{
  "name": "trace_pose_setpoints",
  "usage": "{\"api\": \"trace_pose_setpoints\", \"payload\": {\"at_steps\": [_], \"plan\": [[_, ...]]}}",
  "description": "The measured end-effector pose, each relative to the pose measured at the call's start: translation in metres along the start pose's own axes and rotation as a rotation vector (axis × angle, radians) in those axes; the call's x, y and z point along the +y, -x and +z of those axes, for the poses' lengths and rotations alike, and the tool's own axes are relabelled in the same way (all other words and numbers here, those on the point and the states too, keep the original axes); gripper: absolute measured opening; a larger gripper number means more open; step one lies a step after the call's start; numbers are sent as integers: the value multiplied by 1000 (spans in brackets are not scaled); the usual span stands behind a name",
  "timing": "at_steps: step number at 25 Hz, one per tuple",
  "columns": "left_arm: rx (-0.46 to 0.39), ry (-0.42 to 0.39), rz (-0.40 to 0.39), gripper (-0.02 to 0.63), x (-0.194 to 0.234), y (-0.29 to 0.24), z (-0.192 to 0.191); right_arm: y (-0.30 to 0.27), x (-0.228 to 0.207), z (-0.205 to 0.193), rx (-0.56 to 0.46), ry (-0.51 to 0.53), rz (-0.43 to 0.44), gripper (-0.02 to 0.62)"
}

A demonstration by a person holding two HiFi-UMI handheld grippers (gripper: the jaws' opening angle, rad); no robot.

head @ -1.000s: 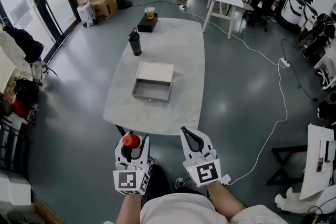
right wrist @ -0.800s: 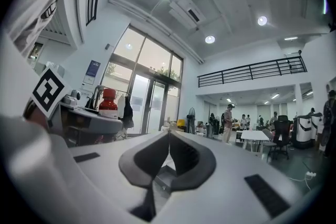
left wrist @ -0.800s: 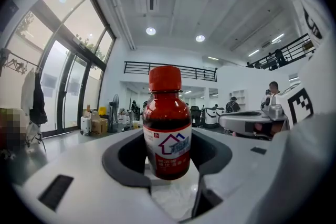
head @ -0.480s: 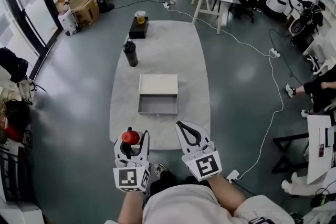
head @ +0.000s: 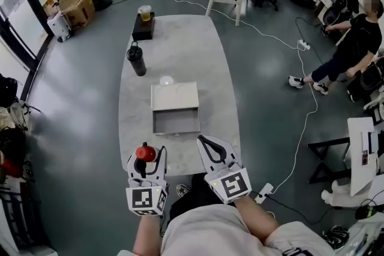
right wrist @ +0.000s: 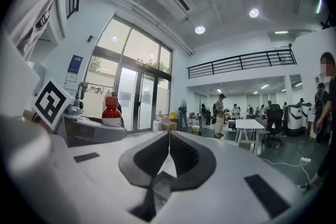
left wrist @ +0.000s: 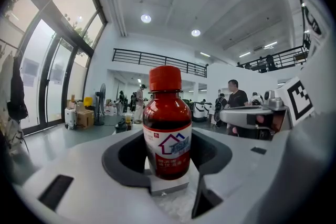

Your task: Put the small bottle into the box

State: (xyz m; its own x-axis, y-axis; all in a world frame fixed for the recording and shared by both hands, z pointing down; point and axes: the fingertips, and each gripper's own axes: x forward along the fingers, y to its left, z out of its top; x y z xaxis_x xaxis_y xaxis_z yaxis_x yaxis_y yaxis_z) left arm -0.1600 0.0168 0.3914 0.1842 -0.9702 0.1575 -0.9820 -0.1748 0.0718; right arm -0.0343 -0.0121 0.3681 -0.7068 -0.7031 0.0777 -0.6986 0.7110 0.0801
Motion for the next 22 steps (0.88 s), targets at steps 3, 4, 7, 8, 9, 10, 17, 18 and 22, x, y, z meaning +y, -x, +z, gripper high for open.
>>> {"api": "trace_pose_setpoints", "payload": {"at_steps": [3, 4, 7, 8, 9, 10, 17, 18, 22], "plan": [[24, 2, -23, 230, 2, -25, -7, -12, -19, -8, 11, -18, -24, 26], [31, -2, -31, 230, 2, -33, -8, -16, -25, -11, 16, -25, -27, 26], [52, -11, -43, 230, 5, -62, -13, -35, -45, -17, 25, -35, -26, 26], [60, -16, -50, 230, 7, -72, -13, -42, -53, -17, 21, -37, -27, 26], [69, -23, -60, 230, 8, -83, -13, -49, -61, -17, 18, -40, -27, 26], [79, -29, -70, 230, 9, -93, -13, -56, -70, -18, 18, -44, -28, 26], [223, -60, -91, 230, 12, -154, -34, -82, -122, -54, 90, -130, -32, 26], [243, -71, -96, 230, 13, -160, -39, -86, -126, -61, 100, -130, -25, 26], [356, -157, -137, 230, 17, -184, -68, -100, -139, -89, 151, -170, -16, 26]]}}
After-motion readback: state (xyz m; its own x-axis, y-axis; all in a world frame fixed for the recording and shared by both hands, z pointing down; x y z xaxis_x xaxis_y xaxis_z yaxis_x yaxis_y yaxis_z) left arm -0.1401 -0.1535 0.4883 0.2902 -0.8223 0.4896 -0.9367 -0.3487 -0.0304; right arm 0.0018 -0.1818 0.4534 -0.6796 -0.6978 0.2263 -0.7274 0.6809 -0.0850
